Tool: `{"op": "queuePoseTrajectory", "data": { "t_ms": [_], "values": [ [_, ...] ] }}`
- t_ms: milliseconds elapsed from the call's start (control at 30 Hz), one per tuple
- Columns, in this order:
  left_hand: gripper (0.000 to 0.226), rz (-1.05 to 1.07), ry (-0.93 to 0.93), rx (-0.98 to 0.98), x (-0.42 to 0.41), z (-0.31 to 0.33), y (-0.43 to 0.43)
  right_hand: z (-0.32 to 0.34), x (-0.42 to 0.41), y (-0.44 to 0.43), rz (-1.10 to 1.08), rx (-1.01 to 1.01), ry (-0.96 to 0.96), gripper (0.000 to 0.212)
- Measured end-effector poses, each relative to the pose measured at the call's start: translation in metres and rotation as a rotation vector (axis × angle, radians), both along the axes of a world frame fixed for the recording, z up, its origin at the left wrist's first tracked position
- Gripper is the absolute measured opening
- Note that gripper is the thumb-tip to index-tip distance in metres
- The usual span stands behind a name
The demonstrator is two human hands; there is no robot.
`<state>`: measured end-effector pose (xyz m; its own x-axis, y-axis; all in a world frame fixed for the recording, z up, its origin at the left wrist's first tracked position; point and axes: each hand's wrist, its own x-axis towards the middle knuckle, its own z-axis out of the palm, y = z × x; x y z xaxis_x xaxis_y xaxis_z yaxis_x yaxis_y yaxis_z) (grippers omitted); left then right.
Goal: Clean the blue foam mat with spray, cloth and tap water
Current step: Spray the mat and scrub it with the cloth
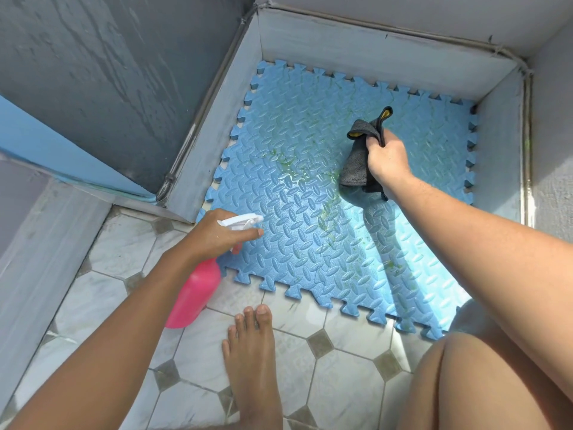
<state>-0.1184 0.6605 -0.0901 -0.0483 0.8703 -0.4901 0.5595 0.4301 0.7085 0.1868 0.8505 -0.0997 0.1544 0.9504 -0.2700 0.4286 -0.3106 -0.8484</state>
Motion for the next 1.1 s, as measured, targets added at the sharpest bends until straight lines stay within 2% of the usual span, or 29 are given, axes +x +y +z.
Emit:
{"op": "queuePoseTrajectory", "data": {
  "t_ms": [67,200,400,567,700,800,933,1033,1100],
  "values": [
    [0.066,-0.096,-0.098,-0.127,-0.007,-0.004,-0.007,0.001,0.001,-0.001,0.01,-0.01,-0.007,0.032],
    [0.053,-0.189,-0.072,-0.206,-0.009,-0.007,-0.019,0.001,-0.002,-0.003,0.022,-0.012,-0.03,0.03],
    [0.046,-0.042,0.016,-0.101,-0.017,0.0,-0.021,0.002,-0.005,-0.006,0.067,0.0,-0.071,0.03],
    [0.029,0.057,-0.053,-0.052,-0.024,0.01,-0.022,0.001,-0.006,-0.009,0.074,0.002,-0.098,0.029],
    [0.051,0.231,0.016,0.006,-0.029,0.008,-0.023,0.001,-0.009,-0.013,0.096,0.021,-0.127,0.026],
    [0.049,0.355,0.141,0.071,-0.031,0.009,-0.019,0.0,-0.02,-0.021,0.136,0.045,-0.143,0.027],
    [0.06,0.54,0.189,0.125,-0.035,0.011,-0.01,-0.006,-0.05,-0.028,0.21,0.104,-0.216,0.028],
    [0.051,0.562,0.167,0.19,-0.034,0.016,-0.004,-0.025,-0.088,-0.032,0.273,0.106,-0.274,0.035],
    [0.049,0.546,0.163,0.224,-0.033,0.018,-0.003,-0.039,-0.121,-0.047,0.399,0.094,-0.377,0.041]
  ]
}}
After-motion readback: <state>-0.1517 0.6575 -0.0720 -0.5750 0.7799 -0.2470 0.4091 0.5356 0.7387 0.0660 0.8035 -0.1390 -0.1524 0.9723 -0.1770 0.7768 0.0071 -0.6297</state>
